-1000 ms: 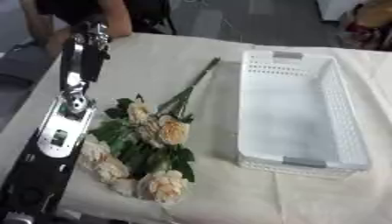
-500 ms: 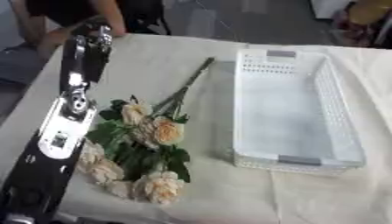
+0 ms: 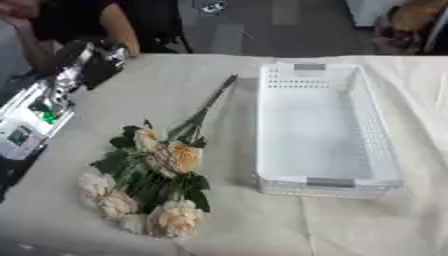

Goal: Pick up objects on the table and place them in the box.

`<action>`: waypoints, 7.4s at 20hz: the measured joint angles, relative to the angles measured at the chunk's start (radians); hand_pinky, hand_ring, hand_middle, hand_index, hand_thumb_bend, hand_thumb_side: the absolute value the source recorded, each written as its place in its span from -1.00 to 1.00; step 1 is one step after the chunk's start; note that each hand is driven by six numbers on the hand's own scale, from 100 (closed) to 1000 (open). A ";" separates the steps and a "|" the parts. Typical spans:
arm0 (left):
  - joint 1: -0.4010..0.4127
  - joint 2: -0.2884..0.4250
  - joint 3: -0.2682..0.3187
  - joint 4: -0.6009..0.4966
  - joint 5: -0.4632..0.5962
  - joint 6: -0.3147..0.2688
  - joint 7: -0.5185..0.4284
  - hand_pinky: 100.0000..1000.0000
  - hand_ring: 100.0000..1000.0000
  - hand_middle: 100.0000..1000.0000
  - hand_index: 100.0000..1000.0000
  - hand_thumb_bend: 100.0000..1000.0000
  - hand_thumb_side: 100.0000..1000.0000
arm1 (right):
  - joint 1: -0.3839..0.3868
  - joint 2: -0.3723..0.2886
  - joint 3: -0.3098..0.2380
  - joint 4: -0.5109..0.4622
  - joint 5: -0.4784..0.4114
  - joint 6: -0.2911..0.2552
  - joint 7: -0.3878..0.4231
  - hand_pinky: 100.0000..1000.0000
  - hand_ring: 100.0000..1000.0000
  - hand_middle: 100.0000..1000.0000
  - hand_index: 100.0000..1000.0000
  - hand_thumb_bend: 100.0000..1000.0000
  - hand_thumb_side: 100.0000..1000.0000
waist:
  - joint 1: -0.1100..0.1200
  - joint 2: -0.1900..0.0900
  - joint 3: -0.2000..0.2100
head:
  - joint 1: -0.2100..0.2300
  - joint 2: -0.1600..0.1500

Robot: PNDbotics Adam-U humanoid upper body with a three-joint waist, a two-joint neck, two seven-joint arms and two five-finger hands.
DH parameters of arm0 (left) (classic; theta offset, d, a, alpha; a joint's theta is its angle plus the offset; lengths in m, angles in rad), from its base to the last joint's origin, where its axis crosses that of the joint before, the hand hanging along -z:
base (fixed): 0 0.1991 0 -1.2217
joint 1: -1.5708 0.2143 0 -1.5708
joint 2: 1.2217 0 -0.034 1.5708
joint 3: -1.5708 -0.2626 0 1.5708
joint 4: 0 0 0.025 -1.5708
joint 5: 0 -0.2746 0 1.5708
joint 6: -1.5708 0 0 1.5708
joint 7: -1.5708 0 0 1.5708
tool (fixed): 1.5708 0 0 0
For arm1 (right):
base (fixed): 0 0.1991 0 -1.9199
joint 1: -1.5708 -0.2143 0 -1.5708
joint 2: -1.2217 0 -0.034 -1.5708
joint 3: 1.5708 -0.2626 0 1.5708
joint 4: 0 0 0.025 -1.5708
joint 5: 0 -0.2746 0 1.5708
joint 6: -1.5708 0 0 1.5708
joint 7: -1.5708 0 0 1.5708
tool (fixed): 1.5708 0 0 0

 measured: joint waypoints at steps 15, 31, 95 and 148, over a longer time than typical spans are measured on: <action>-0.039 0.048 -0.102 0.003 0.077 0.029 -0.166 0.35 0.52 0.50 0.74 0.34 0.57 | 0.000 -0.009 0.006 0.006 0.000 0.001 0.011 0.20 0.57 0.90 1.00 -1.00 -0.47 | 0.010 -0.007 -0.005 | 0.000 0.000; -0.132 0.041 -0.185 -0.105 -0.093 0.024 -0.370 0.70 0.54 0.44 0.68 0.49 0.65 | -0.001 -0.009 0.014 0.006 0.000 -0.001 0.023 0.20 0.57 0.90 1.00 -1.00 -0.47 | 0.012 -0.009 -0.012 | 0.000 0.000; -0.202 -0.227 -0.342 0.301 -0.385 -0.220 -0.762 -0.43 -0.34 -0.22 0.04 -0.32 -0.02 | -0.007 -0.009 0.031 0.009 -0.008 -0.004 0.043 0.21 0.58 0.90 1.00 -1.00 -0.55 | 0.015 -0.010 -0.031 | 0.016 0.000; -0.338 -0.141 -0.036 -0.037 0.709 -0.059 -0.016 -1.00 -1.00 -0.74 -0.49 -1.00 -0.50 | -0.009 -0.009 0.020 0.008 0.001 0.004 0.044 0.21 0.58 0.90 1.00 -1.00 -0.56 | 0.010 -0.009 -0.021 | 0.000 0.000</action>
